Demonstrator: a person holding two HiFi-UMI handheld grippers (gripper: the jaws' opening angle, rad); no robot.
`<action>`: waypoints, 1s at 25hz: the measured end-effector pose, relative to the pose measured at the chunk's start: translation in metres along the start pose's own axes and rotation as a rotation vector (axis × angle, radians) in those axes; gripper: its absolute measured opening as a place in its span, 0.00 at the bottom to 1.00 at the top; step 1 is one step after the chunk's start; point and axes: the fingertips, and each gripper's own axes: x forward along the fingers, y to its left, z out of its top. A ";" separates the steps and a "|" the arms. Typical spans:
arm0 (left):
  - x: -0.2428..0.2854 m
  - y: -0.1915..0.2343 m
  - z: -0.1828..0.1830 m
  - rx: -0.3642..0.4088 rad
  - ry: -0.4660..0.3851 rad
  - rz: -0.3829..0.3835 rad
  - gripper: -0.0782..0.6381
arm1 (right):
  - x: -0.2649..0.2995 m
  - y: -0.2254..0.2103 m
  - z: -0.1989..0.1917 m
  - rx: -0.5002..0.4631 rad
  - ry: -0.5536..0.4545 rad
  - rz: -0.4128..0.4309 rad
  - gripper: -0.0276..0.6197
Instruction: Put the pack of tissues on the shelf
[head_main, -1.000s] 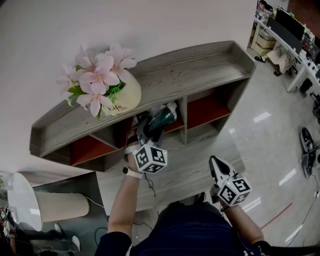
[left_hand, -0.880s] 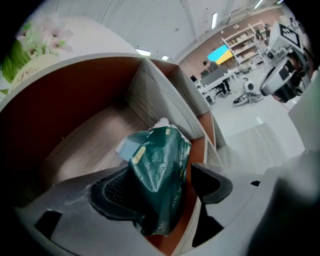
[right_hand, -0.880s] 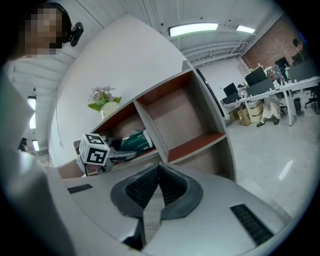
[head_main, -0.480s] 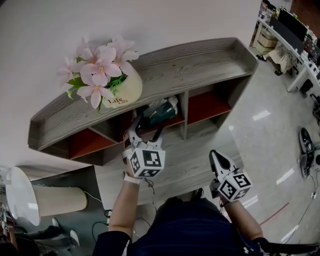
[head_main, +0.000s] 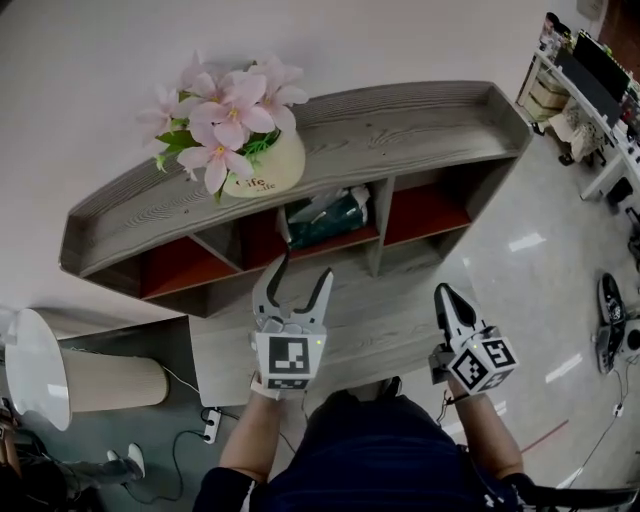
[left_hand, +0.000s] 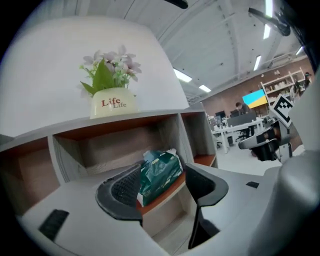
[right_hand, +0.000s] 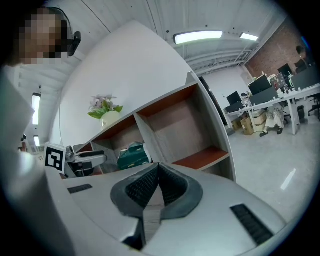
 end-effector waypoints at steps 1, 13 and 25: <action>-0.004 -0.001 -0.003 -0.013 0.003 0.000 0.50 | 0.001 0.001 0.002 -0.006 -0.003 0.005 0.06; -0.036 -0.011 -0.032 -0.214 0.024 -0.039 0.18 | 0.013 0.030 0.024 -0.141 -0.034 0.086 0.06; -0.050 -0.010 -0.016 -0.219 -0.051 0.001 0.17 | 0.013 0.045 0.042 -0.167 -0.091 0.112 0.06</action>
